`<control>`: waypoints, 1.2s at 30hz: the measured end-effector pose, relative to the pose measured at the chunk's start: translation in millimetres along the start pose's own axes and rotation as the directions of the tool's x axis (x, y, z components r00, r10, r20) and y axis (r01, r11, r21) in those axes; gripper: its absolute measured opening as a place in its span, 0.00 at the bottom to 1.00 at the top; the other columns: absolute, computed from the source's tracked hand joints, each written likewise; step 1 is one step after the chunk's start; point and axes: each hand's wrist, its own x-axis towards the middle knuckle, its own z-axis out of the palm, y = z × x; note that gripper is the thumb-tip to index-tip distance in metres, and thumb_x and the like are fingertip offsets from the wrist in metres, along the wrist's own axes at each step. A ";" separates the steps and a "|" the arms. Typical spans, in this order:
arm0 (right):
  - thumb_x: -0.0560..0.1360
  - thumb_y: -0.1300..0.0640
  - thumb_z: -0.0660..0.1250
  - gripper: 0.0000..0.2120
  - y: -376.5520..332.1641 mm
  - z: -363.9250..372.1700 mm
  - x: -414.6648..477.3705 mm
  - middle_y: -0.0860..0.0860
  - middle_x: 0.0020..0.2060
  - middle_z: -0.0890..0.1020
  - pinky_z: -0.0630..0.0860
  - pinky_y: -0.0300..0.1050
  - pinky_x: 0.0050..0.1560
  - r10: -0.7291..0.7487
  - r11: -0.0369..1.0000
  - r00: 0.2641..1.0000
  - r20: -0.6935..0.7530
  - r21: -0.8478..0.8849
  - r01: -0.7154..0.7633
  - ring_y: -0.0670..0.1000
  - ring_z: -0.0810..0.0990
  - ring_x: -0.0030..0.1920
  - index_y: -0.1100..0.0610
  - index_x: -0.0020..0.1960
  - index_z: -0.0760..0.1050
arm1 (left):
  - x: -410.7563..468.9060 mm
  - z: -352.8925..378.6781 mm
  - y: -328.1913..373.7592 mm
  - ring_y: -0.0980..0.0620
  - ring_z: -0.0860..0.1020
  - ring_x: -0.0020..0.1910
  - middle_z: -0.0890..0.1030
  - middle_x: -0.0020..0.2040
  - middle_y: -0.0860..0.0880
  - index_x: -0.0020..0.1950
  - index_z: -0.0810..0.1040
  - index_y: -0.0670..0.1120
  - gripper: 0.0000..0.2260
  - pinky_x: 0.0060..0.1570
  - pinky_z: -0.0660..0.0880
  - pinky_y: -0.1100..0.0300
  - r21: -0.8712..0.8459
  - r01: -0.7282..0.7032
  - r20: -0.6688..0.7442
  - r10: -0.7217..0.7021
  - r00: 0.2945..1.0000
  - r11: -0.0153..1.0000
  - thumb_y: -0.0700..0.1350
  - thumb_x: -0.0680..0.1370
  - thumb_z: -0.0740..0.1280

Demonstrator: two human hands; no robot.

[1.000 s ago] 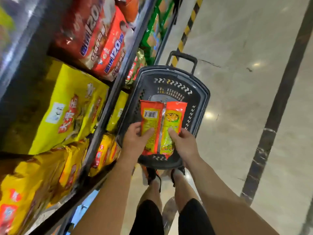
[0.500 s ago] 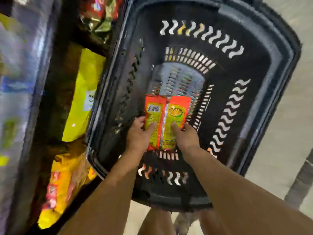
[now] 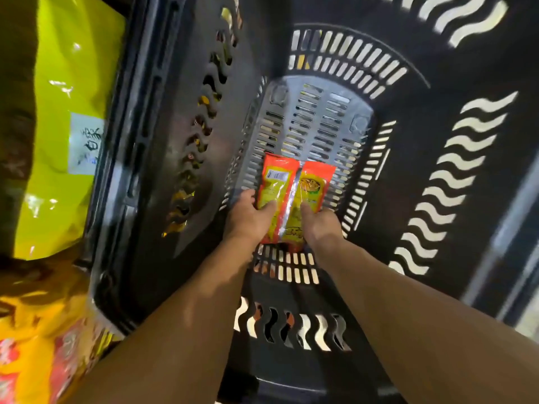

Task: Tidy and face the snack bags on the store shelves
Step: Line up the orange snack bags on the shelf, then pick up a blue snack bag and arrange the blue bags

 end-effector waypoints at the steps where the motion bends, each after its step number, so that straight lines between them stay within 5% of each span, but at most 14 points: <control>1: 0.85 0.41 0.59 0.27 0.2 -1.7 -1.3 0.59 0.55 0.83 0.79 0.54 0.59 0.006 1.000 1.000 0.001 -0.002 -0.006 0.59 0.82 0.55 0.64 0.69 0.74 | -4.1 -1.9 2.9 0.45 0.78 0.69 0.77 0.74 0.46 0.79 0.69 0.46 0.27 0.68 0.76 0.48 0.002 0.006 0.004 -0.006 1.000 1.000 0.50 0.82 0.72; 4: 0.85 0.41 0.58 0.28 -4.8 -14.7 -18.1 0.57 0.55 0.83 0.80 0.56 0.60 -0.044 0.997 0.999 0.000 -0.068 0.044 0.58 0.83 0.54 0.64 0.69 0.72 | -22.8 -10.0 14.0 0.46 0.78 0.68 0.78 0.73 0.46 0.78 0.70 0.47 0.24 0.64 0.77 0.51 0.053 -0.001 0.008 0.001 1.000 0.999 0.50 0.84 0.70; 9: 0.87 0.43 0.54 0.28 -20.0 -52.7 -75.6 0.64 0.73 0.74 0.72 0.54 0.69 -0.247 0.853 0.966 0.079 -0.454 0.256 0.63 0.76 0.70 0.61 0.78 0.64 | -78.5 -31.7 39.0 0.47 0.79 0.57 0.81 0.59 0.51 0.69 0.76 0.52 0.16 0.52 0.73 0.55 0.380 -0.102 0.028 0.099 0.995 0.919 0.56 0.84 0.66; 13: 0.85 0.38 0.53 0.32 -26.4 -88.6 -142.8 0.61 0.70 0.72 0.71 0.60 0.69 -0.421 0.582 0.898 0.130 -0.721 0.377 0.66 0.71 0.72 0.62 0.77 0.63 | -140.7 -60.1 62.0 0.40 0.72 0.73 0.76 0.73 0.44 0.78 0.71 0.50 0.25 0.72 0.69 0.47 0.673 -0.211 0.061 0.232 0.971 0.709 0.60 0.84 0.63; 18: 0.84 0.38 0.55 0.31 -35.0 -146.5 -263.6 0.60 0.72 0.72 0.71 0.61 0.69 -0.519 0.327 0.836 0.178 -0.863 0.386 0.64 0.70 0.72 0.59 0.77 0.62 | -247.4 -100.5 85.0 0.40 0.70 0.75 0.74 0.75 0.44 0.79 0.69 0.48 0.28 0.73 0.67 0.45 0.784 -0.264 0.069 0.344 0.937 0.561 0.61 0.83 0.62; 25: 0.84 0.41 0.58 0.27 -35.7 -216.7 -464.1 0.60 0.70 0.74 0.72 0.56 0.67 -0.635 0.122 0.729 0.255 -0.899 0.421 0.63 0.72 0.71 0.60 0.73 0.67 | -440.2 -157.3 108.1 0.39 0.78 0.66 0.82 0.64 0.43 0.65 0.79 0.48 0.20 0.66 0.73 0.47 0.756 -0.291 0.001 0.443 0.896 0.587 0.60 0.80 0.66; 29: 0.83 0.40 0.57 0.28 -28.9 -236.4 -543.8 0.60 0.71 0.74 0.71 0.60 0.68 -0.688 0.072 0.671 0.275 -0.895 0.440 0.64 0.71 0.71 0.59 0.73 0.67 | -534.0 -188.0 109.5 0.41 0.74 0.71 0.78 0.70 0.45 0.71 0.74 0.47 0.23 0.69 0.70 0.47 0.770 -0.248 -0.084 0.478 0.874 0.588 0.60 0.83 0.63; 32: 0.83 0.40 0.58 0.28 -21.1 -243.6 -590.6 0.60 0.70 0.74 0.72 0.60 0.69 -0.729 -0.022 0.605 0.320 -0.895 0.446 0.64 0.72 0.70 0.60 0.73 0.68 | -595.3 -198.4 95.0 0.41 0.74 0.72 0.78 0.71 0.45 0.73 0.74 0.48 0.25 0.71 0.69 0.46 0.738 -0.189 -0.219 0.495 0.841 0.648 0.61 0.82 0.64; 36: 0.82 0.39 0.61 0.30 -6.6 -244.5 -648.9 0.60 0.71 0.74 0.71 0.60 0.69 -0.781 -0.165 0.461 0.422 -0.851 0.499 0.64 0.71 0.72 0.59 0.75 0.68 | -673.8 -194.7 70.1 0.37 0.80 0.62 0.82 0.59 0.42 0.62 0.79 0.45 0.21 0.61 0.75 0.46 0.660 -0.100 -0.436 0.489 0.756 0.744 0.60 0.79 0.66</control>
